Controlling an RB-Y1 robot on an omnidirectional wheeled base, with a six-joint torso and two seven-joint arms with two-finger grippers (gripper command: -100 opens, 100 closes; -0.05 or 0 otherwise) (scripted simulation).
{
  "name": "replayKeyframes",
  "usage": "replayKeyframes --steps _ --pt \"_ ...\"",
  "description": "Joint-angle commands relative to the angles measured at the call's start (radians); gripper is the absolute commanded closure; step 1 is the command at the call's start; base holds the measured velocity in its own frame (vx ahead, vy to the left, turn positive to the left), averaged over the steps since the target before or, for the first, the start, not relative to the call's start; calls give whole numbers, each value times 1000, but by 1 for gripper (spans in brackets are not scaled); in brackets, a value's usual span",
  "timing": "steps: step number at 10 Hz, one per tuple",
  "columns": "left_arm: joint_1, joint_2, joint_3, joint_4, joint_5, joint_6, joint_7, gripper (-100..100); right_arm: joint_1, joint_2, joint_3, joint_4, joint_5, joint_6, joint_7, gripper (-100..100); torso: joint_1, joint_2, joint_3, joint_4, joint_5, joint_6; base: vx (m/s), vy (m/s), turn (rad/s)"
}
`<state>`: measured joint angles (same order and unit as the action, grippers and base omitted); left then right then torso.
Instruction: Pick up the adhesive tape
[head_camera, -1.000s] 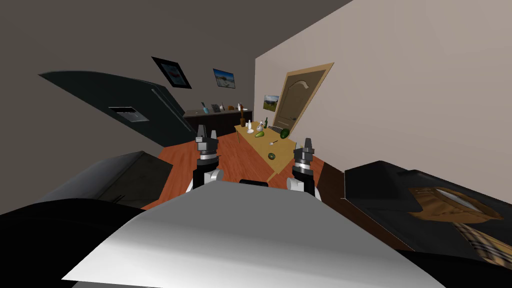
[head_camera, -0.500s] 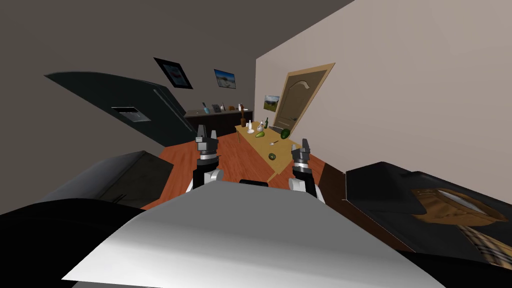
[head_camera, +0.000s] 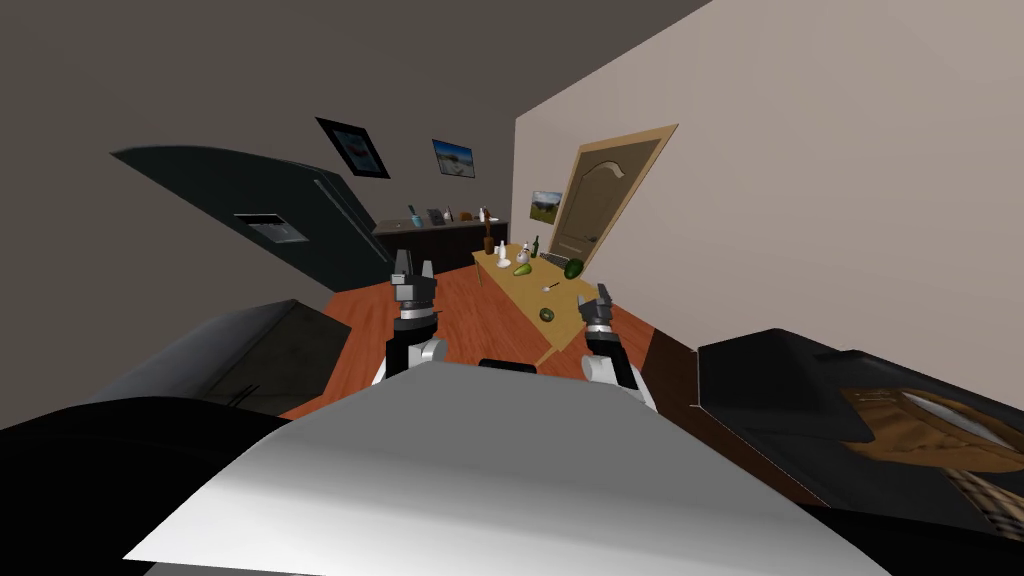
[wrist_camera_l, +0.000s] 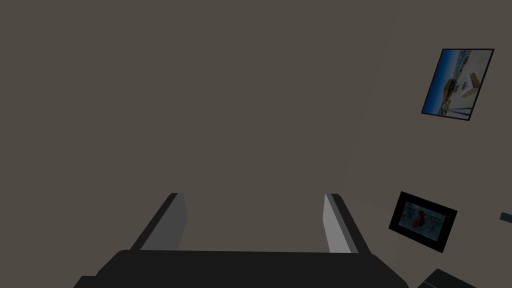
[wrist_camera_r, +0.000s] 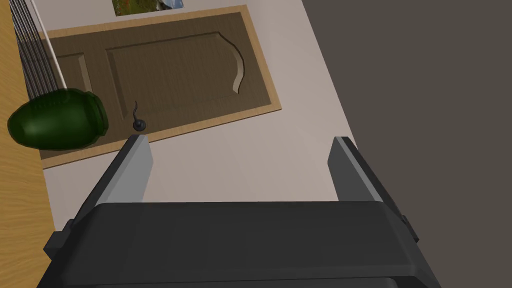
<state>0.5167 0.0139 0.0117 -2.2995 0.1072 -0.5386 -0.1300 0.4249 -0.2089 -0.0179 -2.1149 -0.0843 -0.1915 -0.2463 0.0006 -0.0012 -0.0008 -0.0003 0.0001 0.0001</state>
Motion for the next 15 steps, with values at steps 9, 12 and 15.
replayKeyframes --steps 9,12,15 --pt "0 0 0 0 0 0 0 0 -96 -124 -30 198 -196 178 -226 -100 0 0 0 0 0 0 18 11 32" --pt "0 0 0 0 0 0 0 0 -138 -167 -40 282 -278 263 -315 -100 0 -1 0 0 0 0 24 12 49" --pt "0 0 0 0 0 0 0 0 -159 -188 -45 328 -319 308 -375 -100 0 -1 0 0 0 0 23 10 30"
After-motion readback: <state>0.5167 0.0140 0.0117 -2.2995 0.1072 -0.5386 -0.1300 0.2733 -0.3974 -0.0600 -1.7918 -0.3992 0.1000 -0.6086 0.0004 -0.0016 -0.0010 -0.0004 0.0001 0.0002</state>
